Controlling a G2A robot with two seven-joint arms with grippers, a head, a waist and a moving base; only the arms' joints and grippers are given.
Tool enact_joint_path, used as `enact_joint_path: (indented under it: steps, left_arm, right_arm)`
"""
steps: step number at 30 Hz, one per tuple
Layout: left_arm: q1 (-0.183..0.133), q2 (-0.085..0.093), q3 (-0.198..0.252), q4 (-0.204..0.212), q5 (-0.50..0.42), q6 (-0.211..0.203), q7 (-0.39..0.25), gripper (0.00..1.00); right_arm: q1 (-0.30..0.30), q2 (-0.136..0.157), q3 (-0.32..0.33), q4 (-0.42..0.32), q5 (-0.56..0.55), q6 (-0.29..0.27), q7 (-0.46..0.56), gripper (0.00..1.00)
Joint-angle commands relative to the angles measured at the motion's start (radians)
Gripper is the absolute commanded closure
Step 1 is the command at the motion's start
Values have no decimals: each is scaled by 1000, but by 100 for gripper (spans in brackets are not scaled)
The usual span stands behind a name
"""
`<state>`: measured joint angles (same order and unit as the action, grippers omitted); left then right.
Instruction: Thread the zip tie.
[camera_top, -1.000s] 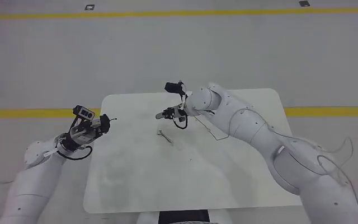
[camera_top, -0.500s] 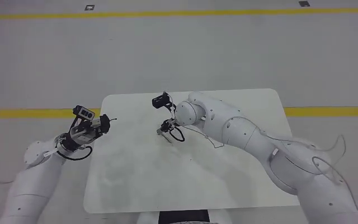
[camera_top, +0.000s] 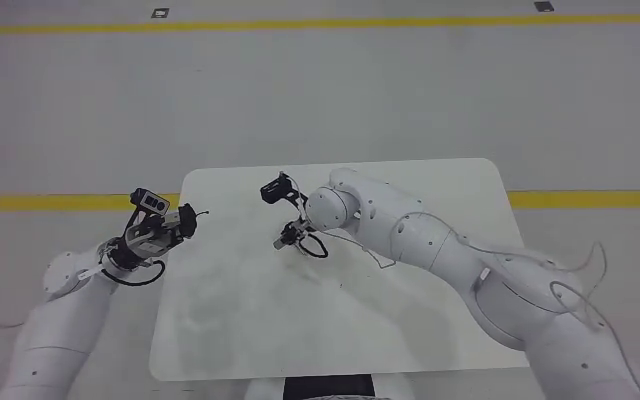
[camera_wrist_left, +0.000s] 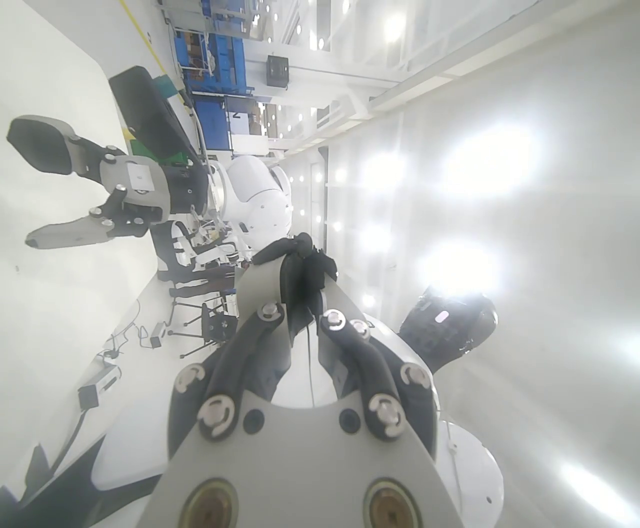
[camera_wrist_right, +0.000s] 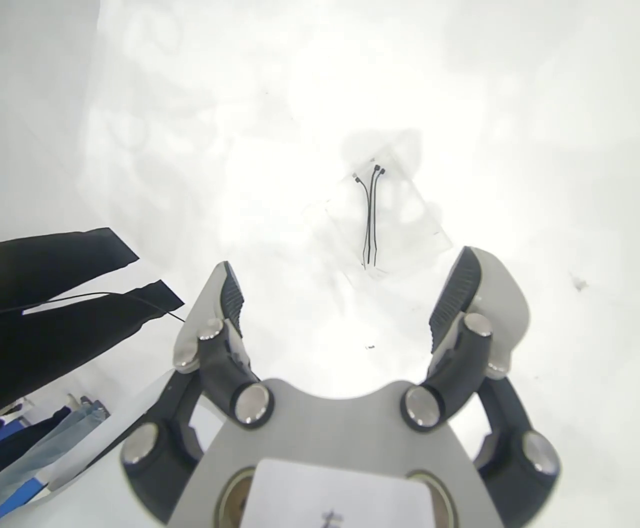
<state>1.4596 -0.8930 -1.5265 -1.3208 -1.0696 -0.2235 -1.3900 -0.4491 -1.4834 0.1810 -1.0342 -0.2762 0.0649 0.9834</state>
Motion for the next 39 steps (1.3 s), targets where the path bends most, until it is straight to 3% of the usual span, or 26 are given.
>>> enact_joint_path:
  steps: [1, 6, 16, 21, 25, 27, 29, 33, 39]
  left_arm:
    - [0, 0, 0, 0, 0, 0, 0, 100]
    - [0, 0, 0, 0, 0, 0, 0, 100]
    - [0, 0, 0, 0, 0, 0, 0, 100]
    - [0, 0, 0, 0, 0, 0, 0, 100]
    - [0, 0, 0, 0, 0, 0, 0, 100]
    - [0, 0, 0, 0, 0, 0, 0, 100]
    - [0, 0, 0, 0, 0, 0, 0, 100]
    - [0, 0, 0, 0, 0, 0, 0, 100]
    - [0, 0, 0, 0, 0, 0, 0, 100]
  right_arm:
    - [0, -15, 2, 17, -3, -23, 0, 0]
    - [-10, -62, -9, 97, -25, -65, 10, 0]
    - [-10, -62, -9, 97, -25, -65, 10, 0]
    - [-32, -65, -9, 99, -79, -61, 8, 0]
    - [-41, -83, -11, 97, -137, -47, 32, 0]
    - [-44, -94, -10, 107, -153, -51, 35, 50]
    - [-46, -104, -8, 121, -161, -58, 34, 69]
    - [-47, -124, 1, 161, -172, -70, 34, 91]
    - [-51, -154, 16, 226, -182, -85, 33, 95]
